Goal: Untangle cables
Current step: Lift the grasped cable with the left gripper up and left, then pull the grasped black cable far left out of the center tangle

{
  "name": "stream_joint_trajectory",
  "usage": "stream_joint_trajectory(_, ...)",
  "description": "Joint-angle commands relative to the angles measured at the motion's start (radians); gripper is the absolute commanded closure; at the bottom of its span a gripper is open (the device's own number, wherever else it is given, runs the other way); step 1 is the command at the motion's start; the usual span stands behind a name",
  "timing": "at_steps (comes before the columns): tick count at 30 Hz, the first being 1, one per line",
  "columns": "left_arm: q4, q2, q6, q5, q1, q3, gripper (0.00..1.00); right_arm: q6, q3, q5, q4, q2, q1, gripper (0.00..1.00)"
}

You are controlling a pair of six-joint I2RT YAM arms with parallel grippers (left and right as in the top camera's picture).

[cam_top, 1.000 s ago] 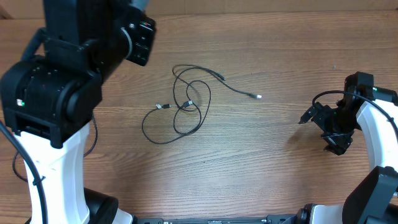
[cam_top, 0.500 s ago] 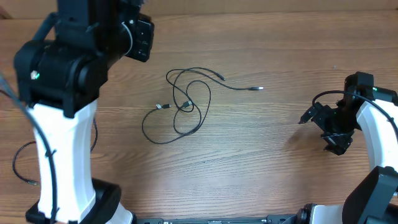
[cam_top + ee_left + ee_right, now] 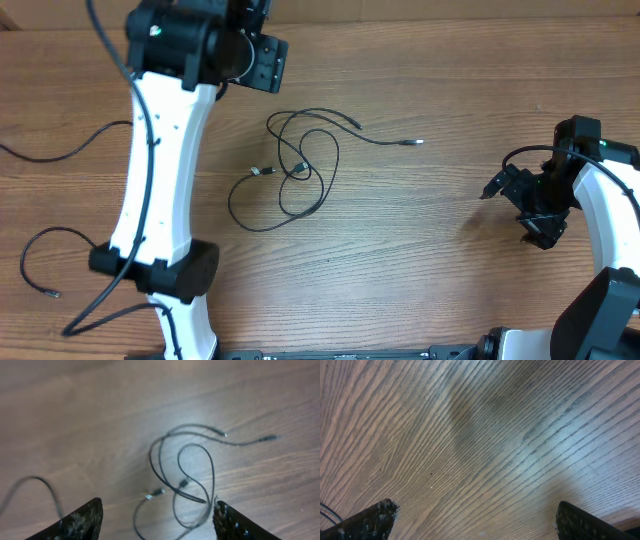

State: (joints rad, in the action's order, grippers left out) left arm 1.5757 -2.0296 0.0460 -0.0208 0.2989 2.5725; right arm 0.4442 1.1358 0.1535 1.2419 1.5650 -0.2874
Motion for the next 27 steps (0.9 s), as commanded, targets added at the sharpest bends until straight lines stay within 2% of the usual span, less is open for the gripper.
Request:
stream_joint_trajectory(1,0.020,-0.061,0.048,0.085,-0.008,0.008,0.28,-0.005,0.002,0.005,-0.003,0.003,-0.002,0.00)
stream_joint_trajectory(4,0.042,-0.111,0.055,0.144,-0.013,0.008,0.28,-0.005,0.002,0.005,-0.005,0.003,-0.002,0.00)
stream_joint_trajectory(9,0.080,-0.193,0.117,0.152,-0.021,0.008,0.32,-0.005,0.002,0.005,-0.005,0.003,-0.002,0.00)
stream_joint_trajectory(12,0.109,-0.240,0.158,0.152,-0.030,0.008,0.27,-0.005,0.002,0.005,-0.005,0.003,-0.002,0.00)
stream_joint_trajectory(27,0.114,-0.336,0.205,0.179,-0.039,-0.079,0.28,-0.008,0.002,0.005,-0.006,0.003,-0.002,0.00)
